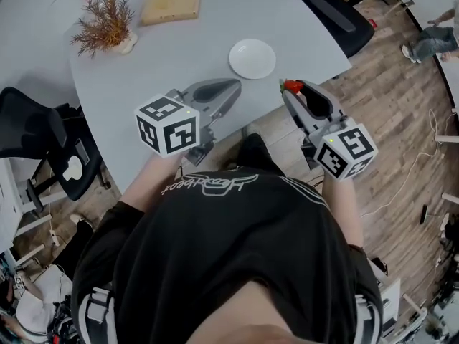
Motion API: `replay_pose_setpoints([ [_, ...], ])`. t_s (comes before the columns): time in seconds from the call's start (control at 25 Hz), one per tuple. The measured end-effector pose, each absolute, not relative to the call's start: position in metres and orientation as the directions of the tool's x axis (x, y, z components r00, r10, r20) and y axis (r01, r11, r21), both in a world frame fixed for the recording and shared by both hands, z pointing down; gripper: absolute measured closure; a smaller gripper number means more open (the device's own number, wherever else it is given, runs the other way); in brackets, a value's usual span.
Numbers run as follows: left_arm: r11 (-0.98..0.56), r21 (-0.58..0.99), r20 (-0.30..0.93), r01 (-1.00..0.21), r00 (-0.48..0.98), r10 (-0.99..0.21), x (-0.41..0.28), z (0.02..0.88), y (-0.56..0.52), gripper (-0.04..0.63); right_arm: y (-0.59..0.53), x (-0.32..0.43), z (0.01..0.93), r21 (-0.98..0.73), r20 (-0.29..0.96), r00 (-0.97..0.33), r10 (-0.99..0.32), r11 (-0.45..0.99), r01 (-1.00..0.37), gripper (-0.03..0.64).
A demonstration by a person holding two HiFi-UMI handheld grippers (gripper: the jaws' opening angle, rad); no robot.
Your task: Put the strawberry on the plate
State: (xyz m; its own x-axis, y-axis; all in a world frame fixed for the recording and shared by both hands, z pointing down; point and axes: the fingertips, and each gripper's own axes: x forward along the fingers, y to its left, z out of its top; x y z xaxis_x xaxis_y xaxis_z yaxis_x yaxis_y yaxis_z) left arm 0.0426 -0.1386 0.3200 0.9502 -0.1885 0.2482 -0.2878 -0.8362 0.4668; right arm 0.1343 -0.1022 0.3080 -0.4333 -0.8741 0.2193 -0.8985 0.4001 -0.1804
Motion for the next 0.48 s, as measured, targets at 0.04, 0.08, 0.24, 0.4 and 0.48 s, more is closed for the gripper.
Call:
replay_pose_setpoints([
  [0.04,-0.831,0.470,0.252,-0.296,0.948,-0.195,0.045,0.321,-0.144,0.589,-0.108,0.137,0.308,-0.182,0.221,-0.439,-0.871,0.406,-0.896,0.493],
  [0.08,-0.826,0.474,0.256,-0.305,0.945,-0.201,0.046,0.323,-0.149,0.589,-0.115,0.139,0.309,-0.183,0.223,-0.446,-0.867,0.412,-0.893,0.493],
  [0.24,-0.806,0.486,0.270,-0.337,0.936,-0.228,0.053,0.330,-0.171,0.589,-0.142,0.144,0.316,-0.196,0.234,-0.479,-0.846,0.441,-0.876,0.493],
  [0.4,-0.784,0.503,0.287,-0.363,0.926,-0.245,0.062,0.339,-0.194,0.589,-0.170,0.149,0.325,-0.215,0.253,-0.516,-0.818,0.473,-0.855,0.493],
  [0.48,-0.775,0.509,0.294,-0.374,0.922,-0.252,0.065,0.344,-0.206,0.589,-0.183,0.150,0.328,-0.220,0.257,-0.533,-0.806,0.488,-0.845,0.494],
])
